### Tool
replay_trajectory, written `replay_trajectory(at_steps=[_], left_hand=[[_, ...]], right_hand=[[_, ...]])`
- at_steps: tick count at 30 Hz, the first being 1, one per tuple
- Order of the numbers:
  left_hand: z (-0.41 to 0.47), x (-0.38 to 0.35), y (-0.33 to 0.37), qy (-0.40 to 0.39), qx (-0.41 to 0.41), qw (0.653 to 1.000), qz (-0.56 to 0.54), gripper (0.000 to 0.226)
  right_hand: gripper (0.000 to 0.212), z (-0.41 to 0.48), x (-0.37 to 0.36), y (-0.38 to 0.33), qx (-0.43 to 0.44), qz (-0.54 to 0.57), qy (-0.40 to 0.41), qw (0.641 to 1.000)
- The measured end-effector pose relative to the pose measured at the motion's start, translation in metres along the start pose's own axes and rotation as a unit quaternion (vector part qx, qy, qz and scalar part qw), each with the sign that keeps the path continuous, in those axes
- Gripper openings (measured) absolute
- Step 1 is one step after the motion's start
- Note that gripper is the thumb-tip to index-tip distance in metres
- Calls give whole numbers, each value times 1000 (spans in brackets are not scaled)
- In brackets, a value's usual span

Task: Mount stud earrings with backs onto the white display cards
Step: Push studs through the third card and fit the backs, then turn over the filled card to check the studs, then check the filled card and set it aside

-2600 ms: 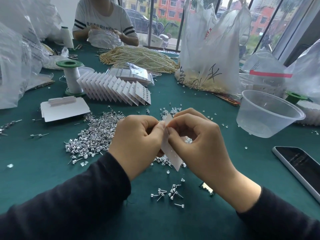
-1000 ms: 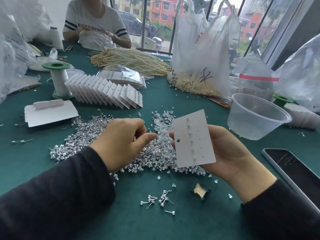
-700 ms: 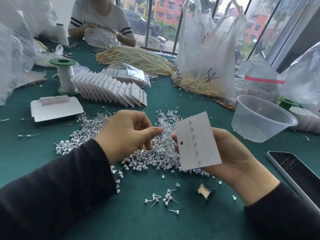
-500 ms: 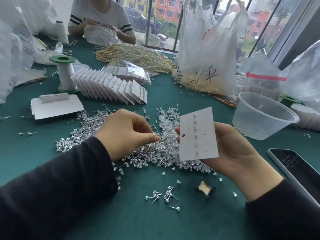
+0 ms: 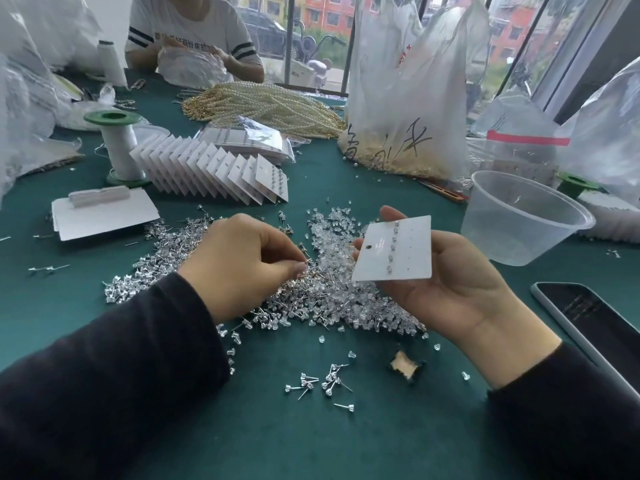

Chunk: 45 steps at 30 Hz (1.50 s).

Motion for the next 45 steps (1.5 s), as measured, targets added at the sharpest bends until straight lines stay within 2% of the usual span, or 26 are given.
replay_trajectory(at_steps=[4, 10, 11, 14, 17, 20, 23, 25, 27, 29, 31, 34, 37, 39, 42, 45], left_hand=[[-2, 9, 5, 32, -11, 994, 100, 4], [-4, 4, 10, 33, -41, 990, 132, 7], [-6, 3, 13, 48, -52, 989, 132, 7], [-9, 9, 19, 94, -79, 981, 150, 9], [-6, 6, 14, 42, -61, 976, 203, 19], [-3, 14, 10, 21, -45, 981, 185, 24], [-12, 57, -3, 94, 15, 985, 144, 9], [-27, 89, -30, 101, 93, 981, 135, 8], [-48, 104, -64, 35, 195, 972, 127, 26], [-68, 98, -89, -68, 288, 944, 144, 54], [-77, 86, -99, -115, 318, 927, 161, 69], [-72, 79, -94, -76, 292, 943, 141, 49], [-58, 77, -87, -79, 290, 946, 120, 29], [-51, 74, -85, -99, 304, 944, 85, 23], [-41, 74, -84, -123, 315, 937, 93, 20], [-39, 73, -89, -140, 320, 934, 77, 17]], right_hand=[[34, -2, 1, -3, 20, 24, 3, 1000], [54, -4, -1, -2, 14, 23, -5, 1000], [54, -5, -2, -1, 4, 3, -8, 1000], [33, -5, -1, 2, -27, -92, -2, 995], [29, -2, 6, 0, -7, -109, 21, 994], [28, -1, 9, -7, 18, -111, 40, 993], [21, -4, 10, -13, 34, -111, 53, 992], [15, -3, 6, -15, 35, -130, 52, 990], [14, -2, -3, -16, 43, -135, 27, 989], [14, 1, -14, -16, 39, -123, -1, 992], [17, 3, -22, -14, 33, -110, -13, 993], [19, 6, -34, -13, 36, -118, -2, 992], [15, 10, -41, -9, 47, -140, 36, 988], [16, 13, -41, -3, 48, -126, 57, 989], [27, 16, -41, 16, 19, -84, 48, 995], [28, 16, -36, 34, 9, -60, 53, 997]])
Point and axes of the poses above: each hand's wrist, its own z-axis towards the middle knuckle, its own x-axis out of the back of the hand, y = z × x, the point moved 7 cm from there along z, towards the middle knuckle, and after that the axes turned 15 degrees about -y, right-handed, at the moved point
